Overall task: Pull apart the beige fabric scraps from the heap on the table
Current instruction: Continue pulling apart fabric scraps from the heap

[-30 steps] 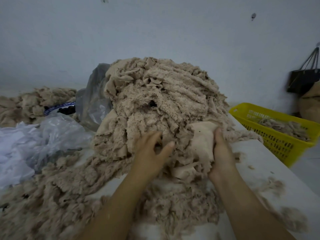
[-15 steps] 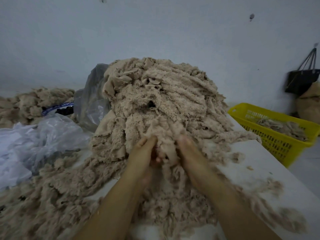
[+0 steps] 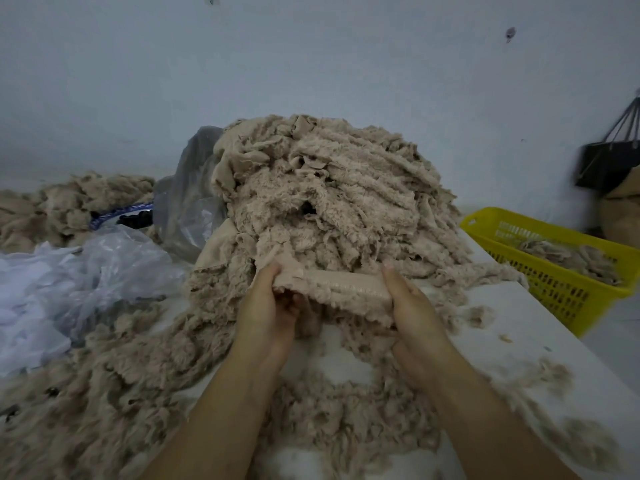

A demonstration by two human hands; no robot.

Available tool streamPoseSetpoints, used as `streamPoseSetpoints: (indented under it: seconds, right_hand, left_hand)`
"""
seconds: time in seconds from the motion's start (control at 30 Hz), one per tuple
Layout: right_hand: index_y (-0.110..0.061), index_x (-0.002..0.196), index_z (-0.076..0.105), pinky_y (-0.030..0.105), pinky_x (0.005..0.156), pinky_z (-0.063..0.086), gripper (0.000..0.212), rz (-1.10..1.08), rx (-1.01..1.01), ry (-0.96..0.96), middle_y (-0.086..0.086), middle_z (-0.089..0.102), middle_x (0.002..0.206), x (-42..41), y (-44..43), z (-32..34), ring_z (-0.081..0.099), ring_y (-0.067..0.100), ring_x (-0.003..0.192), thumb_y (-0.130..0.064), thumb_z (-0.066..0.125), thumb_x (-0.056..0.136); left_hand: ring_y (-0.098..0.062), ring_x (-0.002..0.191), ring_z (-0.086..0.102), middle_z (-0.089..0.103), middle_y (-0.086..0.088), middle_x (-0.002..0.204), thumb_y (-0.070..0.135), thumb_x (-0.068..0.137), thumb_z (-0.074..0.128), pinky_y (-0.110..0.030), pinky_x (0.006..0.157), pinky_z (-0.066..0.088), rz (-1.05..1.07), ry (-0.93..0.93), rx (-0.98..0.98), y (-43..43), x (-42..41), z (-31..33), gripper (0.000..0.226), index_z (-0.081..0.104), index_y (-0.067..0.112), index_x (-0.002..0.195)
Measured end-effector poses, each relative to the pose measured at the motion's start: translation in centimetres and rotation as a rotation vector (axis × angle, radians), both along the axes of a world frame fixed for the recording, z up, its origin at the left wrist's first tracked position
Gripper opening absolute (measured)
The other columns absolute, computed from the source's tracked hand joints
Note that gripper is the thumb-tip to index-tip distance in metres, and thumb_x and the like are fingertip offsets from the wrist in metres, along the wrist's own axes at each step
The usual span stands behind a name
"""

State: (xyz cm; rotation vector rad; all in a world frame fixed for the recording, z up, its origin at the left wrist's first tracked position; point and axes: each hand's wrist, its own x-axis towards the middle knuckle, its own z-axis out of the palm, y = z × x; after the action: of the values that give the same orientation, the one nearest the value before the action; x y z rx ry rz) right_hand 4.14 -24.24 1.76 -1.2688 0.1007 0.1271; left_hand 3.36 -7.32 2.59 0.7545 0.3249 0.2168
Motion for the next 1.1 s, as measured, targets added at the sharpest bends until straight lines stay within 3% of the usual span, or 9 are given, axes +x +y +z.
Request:
streamPoseSetpoints:
  seconds: [0.1,0.17,0.33,0.53,0.6,0.67,0.8,0.97,1.1]
  right_hand:
    - [-0.019,0.100,0.062,0.027,0.051,0.036,0.047,-0.049,-0.039,-0.011,-0.009,0.043,0.046,0.3,-0.5,0.3,0.040,0.005,0.038,-0.064,0.057,0.084]
    - [-0.025,0.050,0.056,0.029,0.048,0.027,0.052,-0.090,-0.021,-0.047,-0.009,0.030,0.046,0.3,-0.6,0.3,0.026,0.008,0.036,-0.060,0.057,0.088]
    - [-0.022,0.050,0.033,0.023,0.035,0.018,0.058,-0.348,0.355,-0.113,-0.003,0.020,0.052,1.0,-4.0,0.6,0.016,0.011,0.038,-0.037,0.043,0.106]
    - [-0.025,0.077,0.075,0.013,0.055,0.050,0.062,0.012,-0.337,-0.271,-0.006,0.074,0.077,0.3,-0.8,-1.0,0.069,0.005,0.066,-0.072,0.037,0.091]
    - [-0.036,0.094,0.075,0.018,0.072,0.056,0.060,0.166,-0.365,-0.344,-0.009,0.076,0.096,0.0,0.1,-1.5,0.071,0.005,0.089,-0.084,0.043,0.078]
    - [-0.039,0.099,0.071,0.024,0.077,0.057,0.058,0.217,-0.382,-0.379,-0.010,0.074,0.097,0.1,0.2,-1.7,0.070,0.007,0.091,-0.086,0.051,0.072]
    - [-0.031,0.078,0.062,0.019,0.056,0.046,0.025,0.198,-0.390,-0.406,-0.012,0.061,0.069,0.2,0.0,-1.9,0.056,0.005,0.062,-0.056,0.063,0.082]
    - [-0.036,0.080,0.064,0.037,0.078,0.051,0.020,0.098,-0.264,-0.372,-0.005,0.063,0.077,0.3,-0.8,-1.2,0.059,0.009,0.074,-0.055,0.063,0.087]
    - [-0.044,0.097,0.066,0.014,0.056,0.046,0.029,0.406,-0.367,-0.326,-0.016,0.070,0.078,-0.9,0.1,-0.8,0.062,-0.002,0.063,-0.066,0.068,0.078]
  left_hand:
    - [-0.005,0.049,0.059,0.066,0.004,0.062,0.022,0.099,0.059,-0.019,0.047,0.050,0.030,-0.014,-0.066,0.2,0.0,0.0,0.014,0.068,0.012,0.092]
    - [-0.005,0.053,0.063,0.067,0.003,0.066,0.021,0.101,0.055,-0.019,0.050,0.053,0.045,-0.019,-0.155,0.4,0.2,0.2,0.018,0.066,0.012,0.091]
    - [-0.005,0.052,0.064,0.066,-0.003,0.076,0.009,0.100,0.046,-0.013,0.052,0.051,0.086,-0.195,-0.526,4.4,0.4,0.4,0.019,0.065,0.006,0.100]
    - [-0.010,0.064,0.068,0.071,0.003,0.073,0.027,0.099,0.058,-0.029,0.062,0.057,-0.060,-0.056,0.385,-0.4,-0.3,-0.5,0.029,0.073,0.017,0.076]
    - [-0.008,0.085,0.068,0.071,0.010,0.089,0.041,0.093,0.064,-0.029,0.082,0.053,-0.112,0.001,0.902,-1.2,-0.5,-1.4,0.018,0.070,0.025,0.087]
    - [-0.004,0.092,0.062,0.067,0.020,0.091,0.046,0.091,0.066,-0.020,0.083,0.046,-0.146,-0.018,1.069,-1.3,-0.7,-2.0,0.012,0.067,0.034,0.091]
    - [-0.013,0.093,0.072,0.077,0.004,0.094,0.035,0.092,0.067,-0.029,0.082,0.057,-0.100,-0.070,0.655,-1.8,-0.9,-1.3,0.017,0.076,0.023,0.100]
    - [-0.022,0.103,0.072,0.074,-0.015,0.111,0.031,0.087,0.058,-0.038,0.087,0.059,-0.244,-0.164,0.071,-0.7,-1.0,0.4,0.043,0.067,0.002,0.117]
    - [-0.017,0.100,0.070,0.074,-0.010,0.112,0.036,0.089,0.055,-0.038,0.095,0.056,-0.391,-0.229,-0.102,-0.4,-1.1,0.5,0.048,0.069,0.003,0.121]
